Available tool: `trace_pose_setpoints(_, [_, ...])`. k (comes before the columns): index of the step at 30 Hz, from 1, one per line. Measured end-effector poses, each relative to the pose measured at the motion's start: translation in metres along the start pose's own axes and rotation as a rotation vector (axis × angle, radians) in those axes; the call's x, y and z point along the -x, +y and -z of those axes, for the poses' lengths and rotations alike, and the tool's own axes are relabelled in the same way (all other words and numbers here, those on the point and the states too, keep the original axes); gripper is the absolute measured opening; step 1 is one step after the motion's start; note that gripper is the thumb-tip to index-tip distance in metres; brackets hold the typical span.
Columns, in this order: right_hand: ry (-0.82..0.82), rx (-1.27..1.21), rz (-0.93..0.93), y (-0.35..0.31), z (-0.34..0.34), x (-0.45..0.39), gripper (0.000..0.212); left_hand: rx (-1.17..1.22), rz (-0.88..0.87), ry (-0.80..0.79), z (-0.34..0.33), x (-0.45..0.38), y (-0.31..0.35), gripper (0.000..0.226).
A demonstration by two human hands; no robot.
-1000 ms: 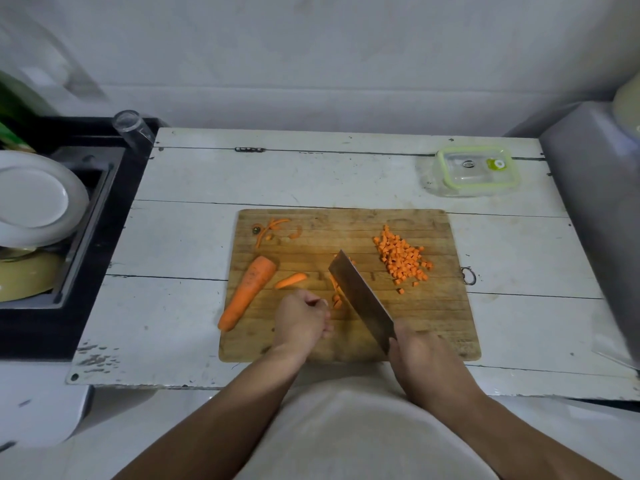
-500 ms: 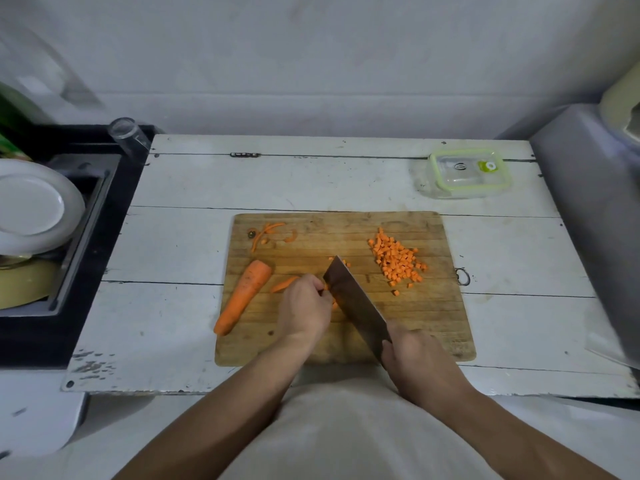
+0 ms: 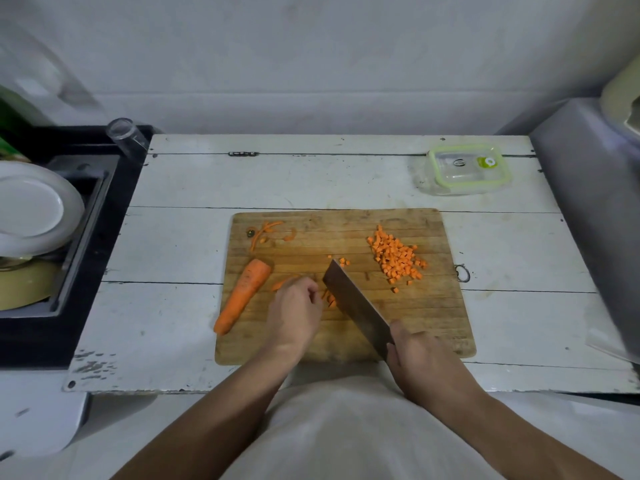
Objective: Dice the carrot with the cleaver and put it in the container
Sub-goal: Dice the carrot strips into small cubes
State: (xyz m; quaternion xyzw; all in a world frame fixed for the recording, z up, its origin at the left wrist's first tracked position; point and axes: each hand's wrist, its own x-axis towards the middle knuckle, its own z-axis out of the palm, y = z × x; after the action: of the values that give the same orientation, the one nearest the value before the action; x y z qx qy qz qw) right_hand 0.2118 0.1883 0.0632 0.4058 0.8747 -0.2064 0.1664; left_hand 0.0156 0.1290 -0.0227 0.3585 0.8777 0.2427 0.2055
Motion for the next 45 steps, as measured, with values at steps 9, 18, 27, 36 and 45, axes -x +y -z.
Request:
trace_pose_setpoints(9, [-0.027, 0.038, 0.013, -0.003, -0.005, 0.002, 0.017, 0.002, 0.018, 0.031, -0.003, 0.017, 0.003, 0.004])
trace_pose_setpoints(18, [-0.025, 0.015, -0.033, -0.001, -0.007, 0.000, 0.015, -0.104, 0.008, -0.002, 0.001, 0.014, 0.009, 0.015])
trace_pose_setpoints(27, [-0.098, 0.203, 0.079, -0.014, -0.010, -0.009, 0.022, -0.064, 0.088, -0.020, 0.002, 0.010, 0.009, 0.011])
trace_pose_setpoints(36, [0.000, -0.028, 0.009, -0.006, -0.011, -0.013, 0.014, 0.101, 0.101, -0.023, 0.001, 0.015, -0.002, 0.011])
trace_pose_setpoints(45, [-0.045, 0.099, 0.037, -0.006, -0.011, -0.002, 0.017, 0.098, 0.018, 0.012, -0.001, 0.024, -0.012, 0.011])
